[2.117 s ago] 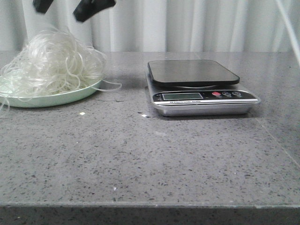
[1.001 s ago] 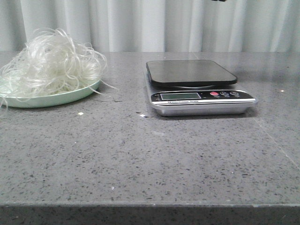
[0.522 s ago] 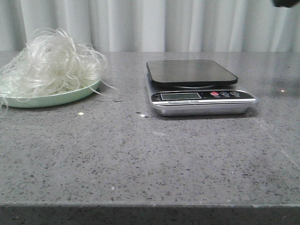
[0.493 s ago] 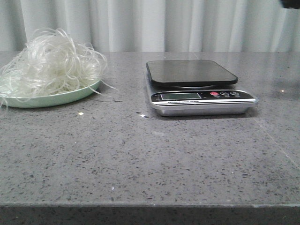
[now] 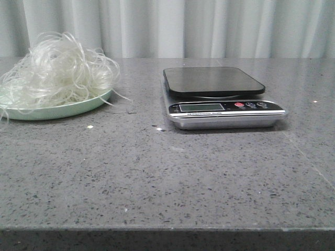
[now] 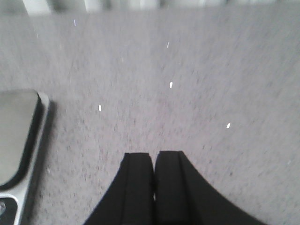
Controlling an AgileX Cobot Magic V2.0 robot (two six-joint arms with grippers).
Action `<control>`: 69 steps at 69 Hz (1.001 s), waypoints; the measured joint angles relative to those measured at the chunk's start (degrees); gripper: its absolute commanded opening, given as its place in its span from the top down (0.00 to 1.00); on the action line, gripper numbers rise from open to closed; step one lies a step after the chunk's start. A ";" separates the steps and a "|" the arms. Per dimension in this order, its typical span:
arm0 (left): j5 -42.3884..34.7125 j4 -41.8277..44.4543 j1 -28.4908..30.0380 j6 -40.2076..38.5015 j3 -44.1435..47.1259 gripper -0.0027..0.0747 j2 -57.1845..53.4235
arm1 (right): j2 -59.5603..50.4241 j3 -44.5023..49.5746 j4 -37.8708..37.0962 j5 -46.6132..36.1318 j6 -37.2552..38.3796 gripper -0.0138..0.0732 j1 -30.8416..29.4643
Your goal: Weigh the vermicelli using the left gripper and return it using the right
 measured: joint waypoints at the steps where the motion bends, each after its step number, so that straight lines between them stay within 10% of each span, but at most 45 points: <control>1: 0.00 0.00 0.00 0.00 0.00 0.79 0.00 | -1.82 0.59 0.00 -1.00 0.00 0.67 0.00; 69: 0.00 0.00 0.00 0.00 0.00 0.79 0.00 | -21.72 5.35 -0.41 -2.04 -0.12 0.67 0.00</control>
